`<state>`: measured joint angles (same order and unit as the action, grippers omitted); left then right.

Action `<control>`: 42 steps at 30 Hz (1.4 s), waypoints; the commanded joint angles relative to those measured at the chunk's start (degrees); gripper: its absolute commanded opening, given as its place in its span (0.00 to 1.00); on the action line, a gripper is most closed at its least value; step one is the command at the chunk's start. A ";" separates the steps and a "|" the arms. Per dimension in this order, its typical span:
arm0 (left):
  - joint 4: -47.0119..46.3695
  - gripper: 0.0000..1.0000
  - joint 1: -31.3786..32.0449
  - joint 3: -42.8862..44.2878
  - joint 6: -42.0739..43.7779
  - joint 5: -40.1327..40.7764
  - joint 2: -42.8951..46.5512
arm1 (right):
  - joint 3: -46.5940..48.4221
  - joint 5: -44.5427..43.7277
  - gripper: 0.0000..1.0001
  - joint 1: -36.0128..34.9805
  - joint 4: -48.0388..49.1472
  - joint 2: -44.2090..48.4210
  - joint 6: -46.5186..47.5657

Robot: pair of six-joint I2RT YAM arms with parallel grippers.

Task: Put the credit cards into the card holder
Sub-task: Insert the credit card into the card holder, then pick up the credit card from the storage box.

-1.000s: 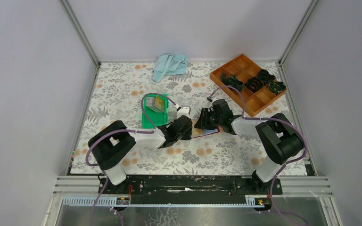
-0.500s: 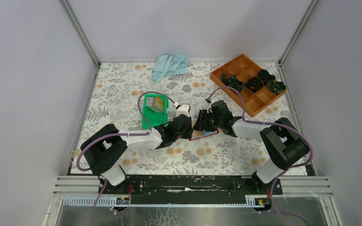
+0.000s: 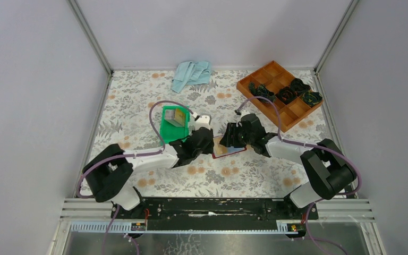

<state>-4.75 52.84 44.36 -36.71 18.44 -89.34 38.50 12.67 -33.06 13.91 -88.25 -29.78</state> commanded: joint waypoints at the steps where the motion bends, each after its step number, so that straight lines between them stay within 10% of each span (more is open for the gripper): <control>1: 6.16 0.39 -0.04 4.28 2.87 9.30 4.65 | 0.92 -2.90 0.55 -0.43 0.65 2.60 1.90; 12: 18.48 0.65 -13.95 14.68 6.21 10.42 8.16 | 0.96 -1.29 0.55 -0.41 2.12 1.55 3.05; 42: 29.71 0.60 -28.13 29.32 15.02 5.62 -10.13 | 1.91 0.97 0.55 -0.34 4.06 -1.40 3.68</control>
<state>24.51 25.26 72.66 -23.31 25.28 -97.84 38.50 13.13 -33.06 15.77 -89.32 -27.11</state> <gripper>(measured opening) 0.600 0.550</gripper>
